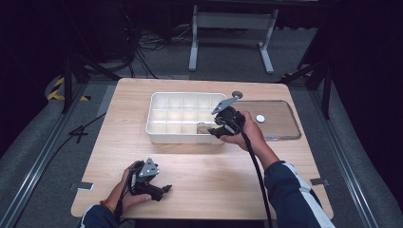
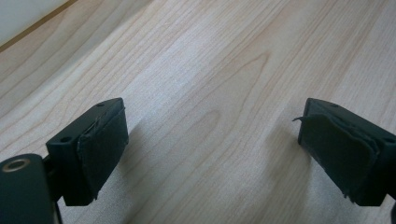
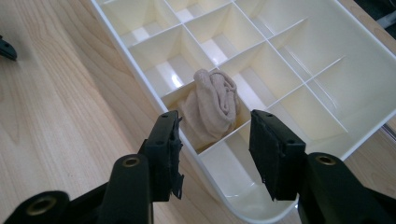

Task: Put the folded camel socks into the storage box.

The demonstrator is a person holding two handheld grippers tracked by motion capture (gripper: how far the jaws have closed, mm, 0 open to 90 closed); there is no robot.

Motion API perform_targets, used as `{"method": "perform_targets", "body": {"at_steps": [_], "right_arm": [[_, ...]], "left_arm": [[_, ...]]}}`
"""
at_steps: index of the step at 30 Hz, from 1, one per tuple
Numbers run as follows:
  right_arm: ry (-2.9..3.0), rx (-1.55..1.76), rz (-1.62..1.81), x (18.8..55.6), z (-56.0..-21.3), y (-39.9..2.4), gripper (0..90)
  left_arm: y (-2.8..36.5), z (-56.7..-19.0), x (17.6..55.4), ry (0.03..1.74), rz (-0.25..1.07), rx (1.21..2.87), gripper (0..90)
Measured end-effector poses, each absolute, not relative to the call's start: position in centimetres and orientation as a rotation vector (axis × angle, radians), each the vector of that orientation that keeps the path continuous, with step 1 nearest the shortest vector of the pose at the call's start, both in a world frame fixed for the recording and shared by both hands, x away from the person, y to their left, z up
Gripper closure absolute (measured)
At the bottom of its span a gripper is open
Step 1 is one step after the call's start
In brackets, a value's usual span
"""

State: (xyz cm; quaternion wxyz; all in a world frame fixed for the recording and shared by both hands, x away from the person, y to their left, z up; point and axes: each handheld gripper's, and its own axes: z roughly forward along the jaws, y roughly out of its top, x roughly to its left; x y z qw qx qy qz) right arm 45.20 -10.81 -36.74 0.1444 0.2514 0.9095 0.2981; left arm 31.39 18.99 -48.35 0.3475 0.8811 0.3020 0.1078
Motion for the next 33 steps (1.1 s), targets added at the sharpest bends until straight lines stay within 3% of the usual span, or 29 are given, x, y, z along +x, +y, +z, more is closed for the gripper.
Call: {"method": "perform_targets", "body": {"at_steps": [14, 33], "right_arm": [[2.593, 0.682, 0.852, 42.7, -35.6, -12.6, 51.1], [2.565, 0.649, 0.851, 39.6, -36.4, -16.3, 45.1]], "left_arm": [[19.0, -48.4, 31.3, 0.788, 0.288, 2.282, 8.7], [19.0, -48.4, 31.3, 0.788, 0.288, 2.281, 8.7]]}}
